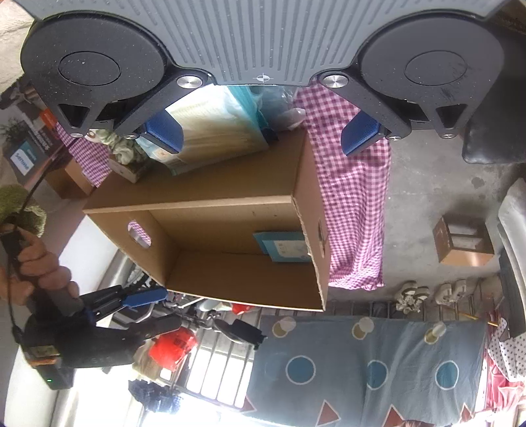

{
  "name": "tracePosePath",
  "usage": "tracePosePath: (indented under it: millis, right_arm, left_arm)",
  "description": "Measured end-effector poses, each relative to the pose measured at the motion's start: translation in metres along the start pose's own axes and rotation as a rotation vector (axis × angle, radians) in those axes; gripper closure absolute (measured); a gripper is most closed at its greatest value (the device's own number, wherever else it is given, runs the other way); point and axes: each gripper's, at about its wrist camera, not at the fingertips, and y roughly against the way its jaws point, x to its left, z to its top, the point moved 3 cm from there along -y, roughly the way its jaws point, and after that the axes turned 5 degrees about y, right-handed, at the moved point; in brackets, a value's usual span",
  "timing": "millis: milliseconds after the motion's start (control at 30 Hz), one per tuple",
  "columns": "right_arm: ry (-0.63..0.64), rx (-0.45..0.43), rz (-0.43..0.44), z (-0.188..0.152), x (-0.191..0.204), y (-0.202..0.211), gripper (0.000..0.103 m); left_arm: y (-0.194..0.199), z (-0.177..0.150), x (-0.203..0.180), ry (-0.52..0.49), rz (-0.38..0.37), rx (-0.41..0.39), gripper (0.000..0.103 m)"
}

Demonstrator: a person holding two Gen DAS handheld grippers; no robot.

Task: Organize soft objects
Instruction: 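Withdraw both grippers from the cardboard box toward the remaining items, then grasp the clear cotton-swab bag with the right gripper while the left gripper clamps it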

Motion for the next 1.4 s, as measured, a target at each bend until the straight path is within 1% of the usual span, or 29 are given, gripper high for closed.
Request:
tracePosePath:
  millis: [133, 200, 267, 333, 400, 467, 567, 667, 867, 1000, 1067, 1133, 1200, 1400]
  right_arm:
    - [0.01, -0.051, 0.045, -0.027, 0.022, 0.033, 0.037]
    - [-0.005, -0.056, 0.048, -0.047, 0.025, 0.036, 0.037]
    - [-0.041, -0.046, 0.043, -0.07, 0.023, 0.031, 0.037]
    - [-0.088, -0.02, 0.042, -0.092, 0.017, 0.021, 0.04]
    - [-0.136, 0.012, 0.035, -0.11, 0.011, 0.009, 0.046]
    - [-0.162, 0.035, 0.023, -0.13, 0.006, -0.002, 0.047]
    - [-0.193, 0.061, 0.0, -0.146, 0.0, -0.014, 0.048]
    - [-0.205, 0.088, -0.03, -0.155, -0.004, -0.024, 0.049]
    - [-0.21, 0.127, -0.034, -0.161, -0.007, -0.04, 0.05]
    - [-0.202, 0.132, -0.032, -0.16, -0.006, -0.041, 0.052]
    - [-0.199, 0.132, -0.029, -0.16, -0.005, -0.041, 0.054]
    - [-0.199, 0.13, -0.018, -0.16, -0.005, -0.04, 0.055]
    - [-0.203, 0.127, -0.005, -0.161, -0.005, -0.04, 0.055]
    - [-0.213, 0.121, 0.028, -0.161, -0.003, -0.038, 0.055]
  left_arm:
    - [-0.009, -0.008, -0.008, 0.007, -0.041, 0.036, 0.0]
    - [-0.016, -0.011, -0.011, 0.01, -0.051, 0.057, 0.001]
    - [-0.023, -0.014, -0.014, 0.018, -0.071, 0.08, 0.001]
    - [-0.03, -0.016, -0.015, 0.02, -0.088, 0.097, 0.001]
    - [-0.036, -0.018, -0.017, 0.019, -0.101, 0.112, 0.002]
    - [-0.043, -0.019, -0.019, 0.016, -0.1, 0.136, 0.004]
    - [-0.053, -0.02, -0.02, 0.018, -0.106, 0.173, 0.005]
    - [-0.06, -0.021, -0.019, 0.021, -0.115, 0.194, 0.005]
    - [-0.073, -0.021, -0.019, 0.026, -0.118, 0.229, 0.006]
    - [-0.076, -0.018, -0.02, 0.041, -0.141, 0.24, 0.006]
    - [-0.077, -0.017, -0.022, 0.044, -0.157, 0.246, 0.006]
    - [-0.078, -0.017, -0.025, 0.038, -0.154, 0.248, 0.005]
    - [-0.078, -0.018, -0.027, 0.028, -0.148, 0.248, 0.005]
    - [-0.07, -0.016, -0.03, 0.035, -0.16, 0.231, 0.005]
